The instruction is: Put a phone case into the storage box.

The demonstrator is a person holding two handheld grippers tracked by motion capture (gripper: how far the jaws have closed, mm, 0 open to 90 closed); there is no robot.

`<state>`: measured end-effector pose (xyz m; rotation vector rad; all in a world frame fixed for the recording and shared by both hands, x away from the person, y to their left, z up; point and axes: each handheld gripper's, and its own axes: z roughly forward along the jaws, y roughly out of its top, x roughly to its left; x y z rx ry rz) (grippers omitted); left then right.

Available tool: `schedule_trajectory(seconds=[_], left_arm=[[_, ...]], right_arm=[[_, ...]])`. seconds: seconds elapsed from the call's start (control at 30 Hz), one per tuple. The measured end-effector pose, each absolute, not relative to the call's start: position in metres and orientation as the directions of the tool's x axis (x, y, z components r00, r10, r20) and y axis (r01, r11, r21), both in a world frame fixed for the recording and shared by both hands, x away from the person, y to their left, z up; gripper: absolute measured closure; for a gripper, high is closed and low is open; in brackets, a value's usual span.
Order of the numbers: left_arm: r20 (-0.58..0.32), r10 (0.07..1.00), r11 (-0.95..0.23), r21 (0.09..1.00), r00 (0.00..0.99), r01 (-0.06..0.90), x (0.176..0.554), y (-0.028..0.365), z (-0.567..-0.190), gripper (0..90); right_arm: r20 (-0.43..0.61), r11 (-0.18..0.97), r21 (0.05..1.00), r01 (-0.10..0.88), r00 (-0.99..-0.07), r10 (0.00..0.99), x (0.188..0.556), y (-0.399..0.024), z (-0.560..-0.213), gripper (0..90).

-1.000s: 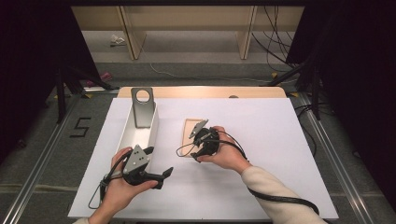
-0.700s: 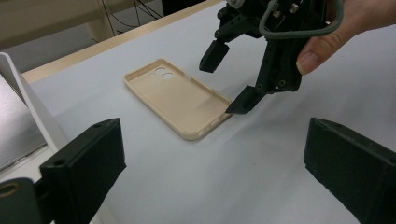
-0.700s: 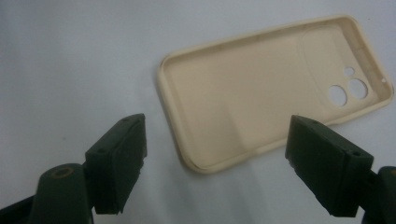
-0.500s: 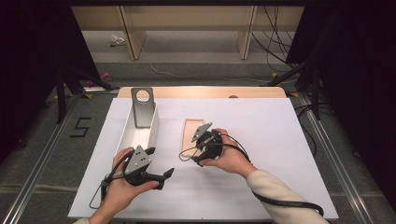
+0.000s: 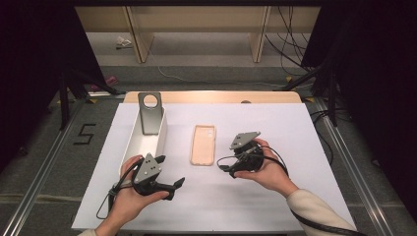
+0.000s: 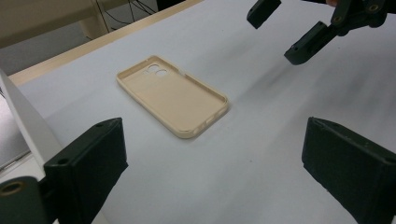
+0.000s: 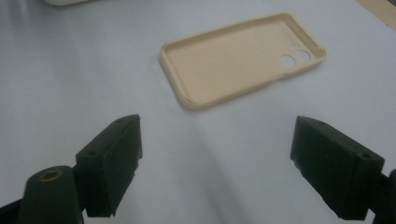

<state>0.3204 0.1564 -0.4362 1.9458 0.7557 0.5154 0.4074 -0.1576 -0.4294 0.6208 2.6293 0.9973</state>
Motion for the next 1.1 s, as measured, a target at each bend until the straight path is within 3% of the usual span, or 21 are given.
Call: schedule_trajectory(seconds=[0.57, 1.1], left_arm=[[0.094, 0.667, -0.419, 0.867, 0.739, 0.268, 0.323, 0.149, -0.436, 8.4], [0.123, 0.557, -0.567, 0.779, 0.822, 0.268, 0.346, 0.122, -0.433, 12.8]], right_arm=[[-0.069, 0.63, 0.7, 0.337, -0.846, 0.529, 0.391, -0.197, -0.427, 17.4], [-0.044, 0.573, 0.731, 0.37, -0.813, 0.58, 0.373, -0.228, -0.425, 17.3]])
